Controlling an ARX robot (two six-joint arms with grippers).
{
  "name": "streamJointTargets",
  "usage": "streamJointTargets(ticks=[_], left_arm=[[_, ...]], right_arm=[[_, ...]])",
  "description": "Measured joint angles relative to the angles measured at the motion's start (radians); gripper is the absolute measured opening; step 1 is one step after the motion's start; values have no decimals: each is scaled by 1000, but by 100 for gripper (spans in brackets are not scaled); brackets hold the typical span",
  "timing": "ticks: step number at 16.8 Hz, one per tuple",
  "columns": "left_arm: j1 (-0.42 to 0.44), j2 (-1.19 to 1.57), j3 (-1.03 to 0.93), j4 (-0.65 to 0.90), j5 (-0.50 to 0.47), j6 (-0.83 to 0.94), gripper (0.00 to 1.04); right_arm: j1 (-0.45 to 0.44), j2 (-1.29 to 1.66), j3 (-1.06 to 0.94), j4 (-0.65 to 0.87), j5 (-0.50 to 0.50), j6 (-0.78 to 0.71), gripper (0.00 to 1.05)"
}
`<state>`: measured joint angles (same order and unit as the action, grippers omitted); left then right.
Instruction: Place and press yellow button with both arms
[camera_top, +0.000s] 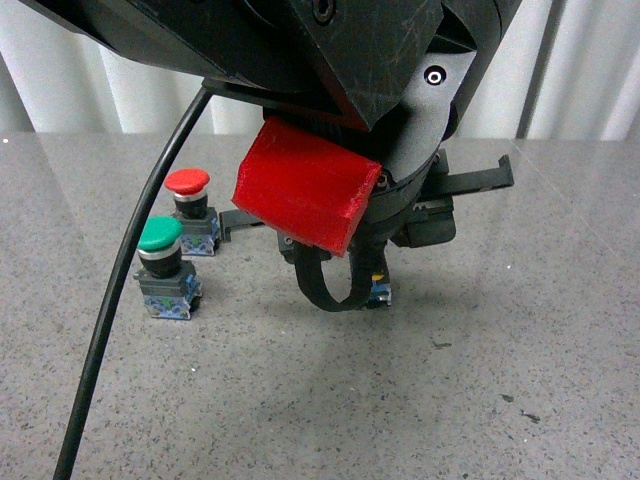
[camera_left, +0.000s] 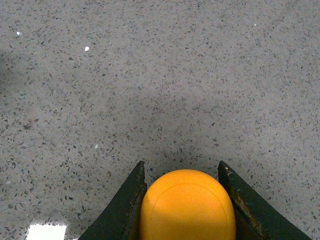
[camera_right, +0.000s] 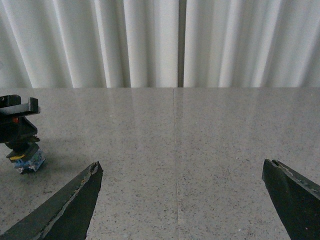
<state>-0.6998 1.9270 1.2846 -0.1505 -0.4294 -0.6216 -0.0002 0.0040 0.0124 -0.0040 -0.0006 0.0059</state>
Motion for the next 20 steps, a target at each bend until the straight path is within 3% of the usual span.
streamJointTargets(ticks=[1,7,9,12,15,18,20], left_arm=[[0,0,0,4,-2,-3,38],[0,-6,-33,114,-2,5,98],[4,-20,-72,248,-11,47,97],[17,-27,-157,569,-32,196,98],[22,-17,-198,881,-89,396,98],[23,14,-218,1096,-138,585,97],[80,-73,-397,1152,-188,604,76]], right_arm=[[0,0,0,0,0,0,98],[0,0,0,0,0,0,98],[0,0,0,0,0,0,98],[0,0,0,0,0,0,98],[0,0,0,0,0,0,98],[0,0,0,0,0,0,98],[0,0,0,0,1,0,98]])
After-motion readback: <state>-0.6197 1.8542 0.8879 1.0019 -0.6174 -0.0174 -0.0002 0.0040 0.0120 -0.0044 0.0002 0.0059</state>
